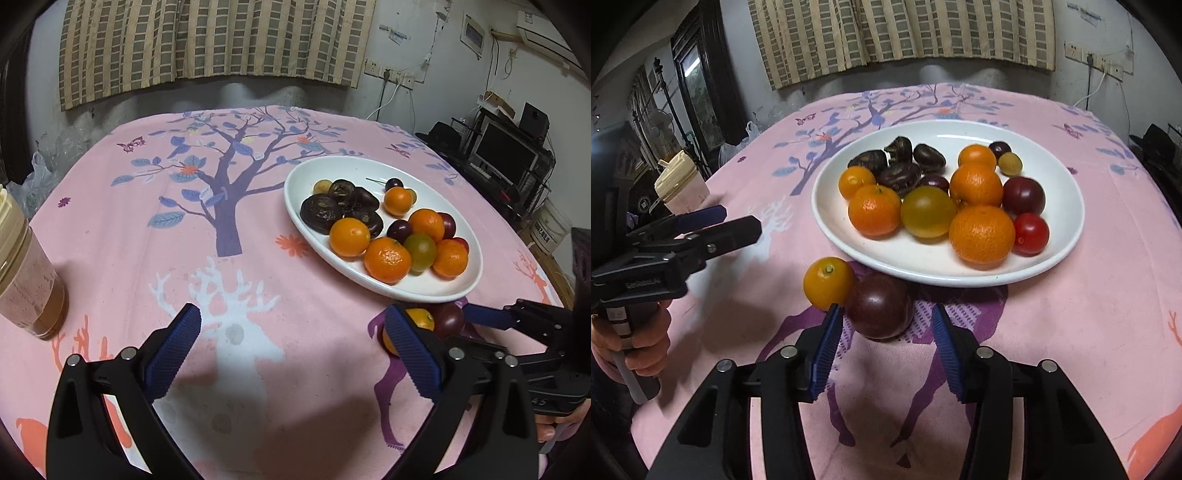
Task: Organize fruits
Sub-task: 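Grasp a dark red plum with the right tool while the left tool grasps a yellow-orange tomato, then lower the plum and tomato onto the white plate and open both tools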
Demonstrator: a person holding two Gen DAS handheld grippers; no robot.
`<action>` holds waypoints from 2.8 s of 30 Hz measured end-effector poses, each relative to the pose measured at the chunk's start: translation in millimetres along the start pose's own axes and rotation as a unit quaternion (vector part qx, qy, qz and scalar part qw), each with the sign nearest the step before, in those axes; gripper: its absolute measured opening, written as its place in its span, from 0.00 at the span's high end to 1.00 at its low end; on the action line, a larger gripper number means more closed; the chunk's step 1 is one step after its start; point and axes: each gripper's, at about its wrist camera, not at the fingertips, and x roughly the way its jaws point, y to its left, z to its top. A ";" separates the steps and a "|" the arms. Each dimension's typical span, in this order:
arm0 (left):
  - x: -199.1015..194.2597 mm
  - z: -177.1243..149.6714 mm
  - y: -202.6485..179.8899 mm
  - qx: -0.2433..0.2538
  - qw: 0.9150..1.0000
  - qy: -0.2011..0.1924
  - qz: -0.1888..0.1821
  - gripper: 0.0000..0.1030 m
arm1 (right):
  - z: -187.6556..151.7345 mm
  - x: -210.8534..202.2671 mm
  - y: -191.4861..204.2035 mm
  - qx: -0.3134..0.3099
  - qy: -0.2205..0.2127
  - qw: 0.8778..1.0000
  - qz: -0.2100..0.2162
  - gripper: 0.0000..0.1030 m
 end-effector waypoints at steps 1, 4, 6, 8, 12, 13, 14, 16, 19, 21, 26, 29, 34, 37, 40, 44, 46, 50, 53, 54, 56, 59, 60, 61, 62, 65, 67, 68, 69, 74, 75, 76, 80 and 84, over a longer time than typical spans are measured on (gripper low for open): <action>-0.9 -0.5 -0.1 0.000 1.000 -0.001 -0.003 0.05 | 0.0 1.6 -1.4 0.002 0.002 1.000 0.003 0.51; -2.3 -1.4 -2.9 0.005 1.000 -0.002 -0.004 0.05 | 1.4 4.3 -0.9 0.005 0.004 1.000 0.008 0.51; -1.4 -1.1 -4.5 0.007 1.000 0.000 -0.005 0.05 | 3.8 7.2 -0.6 0.005 0.006 1.000 0.009 0.51; -0.9 -1.2 -5.8 0.008 1.000 0.002 -0.007 0.05 | 5.3 10.2 0.1 0.004 0.006 1.000 0.008 0.52; -1.4 -0.6 -7.4 0.012 1.000 0.001 -0.006 0.05 | 6.9 13.1 3.7 -0.007 0.007 1.000 0.010 0.60; -1.4 -0.6 -7.4 0.011 1.000 0.001 -0.006 0.05 | 6.2 12.3 4.7 -0.011 0.007 1.000 0.008 0.61; -0.9 -0.8 -7.4 0.010 1.000 0.002 -0.006 0.05 | 6.0 11.2 4.2 -0.010 0.008 1.000 0.010 0.61; -0.4 -0.5 -7.4 0.009 1.000 0.006 -0.009 0.05 | 4.3 4.7 1.5 0.001 0.011 1.000 0.027 0.61; -0.3 -2.7 -12.2 0.011 1.000 0.011 -0.026 0.05 | 6.5 -13.2 -2.7 0.014 -0.015 0.999 0.042 0.61; 0.9 -7.1 -21.3 0.023 0.999 0.017 -0.042 0.05 | 7.4 -25.3 -6.1 0.022 -0.036 0.998 0.043 0.61; 3.5 -20.5 -57.5 0.084 0.993 0.023 -0.082 0.12 | 9.5 -41.1 -19.9 0.053 -0.060 0.996 0.044 0.61; 12.1 -25.4 -74.6 0.112 0.989 0.037 -0.087 0.29 | 10.4 -44.1 -23.9 0.061 -0.063 0.995 0.044 0.61; 26.8 -25.2 -86.7 0.115 0.988 0.054 -0.092 0.36 | 9.1 -48.9 -23.0 0.060 -0.067 0.995 0.045 0.61; 33.7 -24.4 -91.1 0.115 0.988 0.059 -0.089 0.36 | 9.7 -50.8 -23.0 0.060 -0.070 0.995 0.046 0.61; 41.3 -25.1 -94.7 0.117 0.987 0.070 -0.091 0.51 | 9.6 -52.1 -24.1 0.062 -0.070 0.995 0.045 0.61; 44.1 -27.5 -98.1 0.124 0.986 0.071 -0.086 0.59 | 9.6 -52.2 -24.7 0.061 -0.070 0.995 0.043 0.61; 42.3 -28.6 -96.3 0.118 0.986 0.072 -0.090 0.59 | 9.0 -51.8 -24.6 0.060 -0.070 0.995 0.040 0.61; 28.7 -31.1 -93.4 0.112 0.987 0.066 -0.099 0.60 | 4.5 -47.9 -26.9 0.061 -0.063 0.996 0.034 0.61; 10.7 -28.3 -90.1 0.110 0.986 0.049 -0.111 0.60 | 0.2 -46.8 -25.1 0.057 -0.063 0.996 0.034 0.61; 4.5 -23.6 -88.2 0.108 0.986 0.041 -0.116 0.60 | 0.7 -47.6 -24.2 0.055 -0.068 0.995 0.036 0.61; -4.3 -11.2 -84.3 0.102 0.987 0.022 -0.119 0.60 | 5.8 -50.5 -25.1 0.055 -0.082 0.994 0.037 0.61; -7.2 14.5 -79.6 0.099 0.989 -0.006 -0.108 0.60 | 19.4 -52.3 -30.1 0.062 -0.101 0.993 0.028 0.61; -3.8 25.6 -78.2 0.095 0.990 -0.014 -0.103 0.60 | 25.4 -51.4 -32.3 0.064 -0.108 0.992 0.020 0.61; 0.6 35.0 -76.8 0.091 0.990 -0.017 -0.102 0.60 | 33.6 -48.5 -35.5 0.065 -0.115 0.991 0.008 0.61; 9.0 46.6 -74.9 0.083 0.991 -0.019 -0.100 0.60 | 39.4 -45.6 -38.2 0.066 -0.117 0.991 0.000 0.61; 32.3 70.5 -72.0 0.067 0.994 -0.017 -0.088 0.60 | 59.1 -30.6 -51.4 0.076 -0.117 0.990 -0.022 0.61; 48.9 82.3 -71.0 0.064 0.995 -0.014 -0.078 0.60 | 68.1 -20.1 -60.4 0.083 -0.114 0.990 -0.030 0.61; 55.9 86.5 -71.2 0.064 0.995 -0.012 -0.073 0.60 | 73.0 -14.1 -65.1 0.085 -0.112 0.990 -0.034 0.61; 62.9 90.5 -71.3 0.065 0.996 -0.011 -0.068 0.60 | 77.2 -8.8 -69.5 0.089 -0.109 0.989 -0.037 0.61; 80.3 96.9 -68.3 0.062 0.997 0.000 -0.048 0.54 | 83.9 1.4 -76.7 0.094 -0.102 0.990 -0.035 0.48; 76.8 96.6 -67.7 0.063 0.997 -0.007 -0.039 0.33 | 83.2 -1.3 -74.5 0.090 -0.105 0.990 -0.037 0.41; 69.9 95.8 -67.1 0.064 0.997 -0.021 -0.027 0.14 | 81.9 -5.6 -71.9 0.084 -0.109 0.990 -0.042 0.37; 35.9 90.3 -62.6 0.067 0.996 -0.059 -0.006 0.06 | 75.7 -25.8 -61.5 0.063 -0.114 0.990 -0.048 0.25; 3.4 73.8 -52.4 0.070 0.996 -0.062 0.004 0.05 | 55.1 -41.6 -54.8 0.051 -0.110 0.991 -0.052 0.12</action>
